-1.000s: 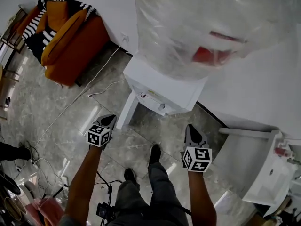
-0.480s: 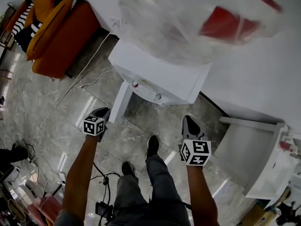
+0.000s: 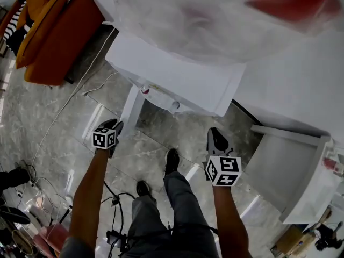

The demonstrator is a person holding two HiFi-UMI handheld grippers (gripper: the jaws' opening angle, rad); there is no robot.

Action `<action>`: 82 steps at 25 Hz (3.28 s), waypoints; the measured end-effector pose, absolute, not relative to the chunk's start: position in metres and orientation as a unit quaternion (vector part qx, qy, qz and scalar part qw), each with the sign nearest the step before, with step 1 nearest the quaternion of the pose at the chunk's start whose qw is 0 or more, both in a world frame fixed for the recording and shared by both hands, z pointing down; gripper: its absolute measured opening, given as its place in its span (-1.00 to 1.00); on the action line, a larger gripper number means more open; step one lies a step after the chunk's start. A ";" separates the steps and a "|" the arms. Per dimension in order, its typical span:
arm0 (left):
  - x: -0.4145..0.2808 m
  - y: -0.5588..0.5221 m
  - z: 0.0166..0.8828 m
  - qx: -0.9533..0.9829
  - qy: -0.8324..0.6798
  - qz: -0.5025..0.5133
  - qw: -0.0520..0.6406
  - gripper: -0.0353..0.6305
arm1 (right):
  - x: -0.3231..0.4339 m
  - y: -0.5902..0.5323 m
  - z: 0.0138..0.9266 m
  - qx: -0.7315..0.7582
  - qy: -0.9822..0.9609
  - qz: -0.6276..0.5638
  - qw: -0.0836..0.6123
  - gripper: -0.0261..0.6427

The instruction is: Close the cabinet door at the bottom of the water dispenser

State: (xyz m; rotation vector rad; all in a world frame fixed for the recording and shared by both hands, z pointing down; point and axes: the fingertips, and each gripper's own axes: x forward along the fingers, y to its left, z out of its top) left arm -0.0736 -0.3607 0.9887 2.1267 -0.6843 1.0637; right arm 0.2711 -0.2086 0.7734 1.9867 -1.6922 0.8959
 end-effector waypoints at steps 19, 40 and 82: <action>-0.053 -0.321 1.032 0.799 -0.216 0.410 0.382 -0.51 | 0.284 -0.194 0.805 0.709 -0.584 0.343 0.198 -0.83; 0.095 -0.273 1.030 0.839 -0.117 0.364 0.387 -0.57 | 0.318 -0.180 0.819 0.721 -0.559 0.361 0.192 -0.83; 0.104 -0.316 0.803 0.897 -0.190 0.282 0.284 -0.72 | 0.311 -0.157 0.681 0.758 -0.556 0.311 0.138 -0.83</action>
